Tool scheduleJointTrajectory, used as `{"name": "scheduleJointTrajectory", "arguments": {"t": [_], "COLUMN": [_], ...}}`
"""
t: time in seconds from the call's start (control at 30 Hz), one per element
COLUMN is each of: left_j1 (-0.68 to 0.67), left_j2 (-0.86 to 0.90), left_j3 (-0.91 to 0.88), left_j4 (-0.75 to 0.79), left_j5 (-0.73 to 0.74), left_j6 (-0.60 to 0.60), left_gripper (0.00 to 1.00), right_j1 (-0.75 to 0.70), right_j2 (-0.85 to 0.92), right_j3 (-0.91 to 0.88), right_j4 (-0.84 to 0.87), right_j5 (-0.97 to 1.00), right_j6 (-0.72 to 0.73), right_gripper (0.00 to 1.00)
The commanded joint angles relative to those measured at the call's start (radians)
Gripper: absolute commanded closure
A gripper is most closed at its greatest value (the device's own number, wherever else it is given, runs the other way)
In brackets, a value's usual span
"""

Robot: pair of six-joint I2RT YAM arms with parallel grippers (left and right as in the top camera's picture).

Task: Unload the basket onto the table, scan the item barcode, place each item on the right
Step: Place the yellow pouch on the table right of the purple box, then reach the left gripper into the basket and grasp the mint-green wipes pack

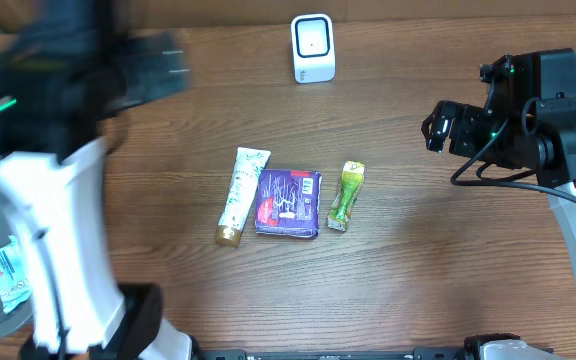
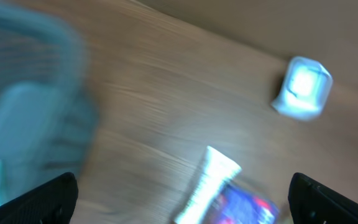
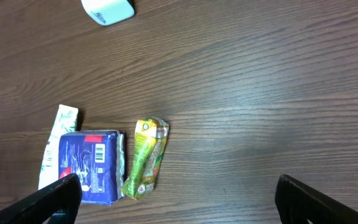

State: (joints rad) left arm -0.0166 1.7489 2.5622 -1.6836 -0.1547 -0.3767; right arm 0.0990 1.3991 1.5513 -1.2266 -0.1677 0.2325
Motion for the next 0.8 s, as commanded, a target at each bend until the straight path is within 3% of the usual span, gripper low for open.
{"name": "scheduleJointTrajectory", "arguments": {"t": [0.0,0.17,0.33,0.5,0.77], "left_j1": [0.207,0.549,0.789,0.875,0.872], "left_j2": [-0.059,-0.137,-0.149,-0.147,-0.145], "left_j3": [-0.056,-0.237,-0.488,-0.76,-1.058], "left_j4": [-0.006,-0.006,0.069,0.32,0.59], "left_j5": [-0.032,-0.028,-0.035,0.078,0.04], "left_j6": [0.048,0.048,0.04,0.07,0.099], "left_gripper": [0.0,0.0,0.0,0.0,0.0], "right_j1": [0.004,0.004,0.004,0.004,0.004], "right_j2": [0.001,0.001,0.002,0.002,0.002], "right_j3": [0.021,0.021,0.021,0.021,0.021], "right_j4": [-0.002,-0.017,-0.01,-0.005,-0.005], "right_j5": [0.009,0.009,0.009,0.009,0.01], "right_j6": [0.003,0.002,0.003,0.003,0.002], "right_gripper": [0.0,0.0,0.0,0.0,0.0]}}
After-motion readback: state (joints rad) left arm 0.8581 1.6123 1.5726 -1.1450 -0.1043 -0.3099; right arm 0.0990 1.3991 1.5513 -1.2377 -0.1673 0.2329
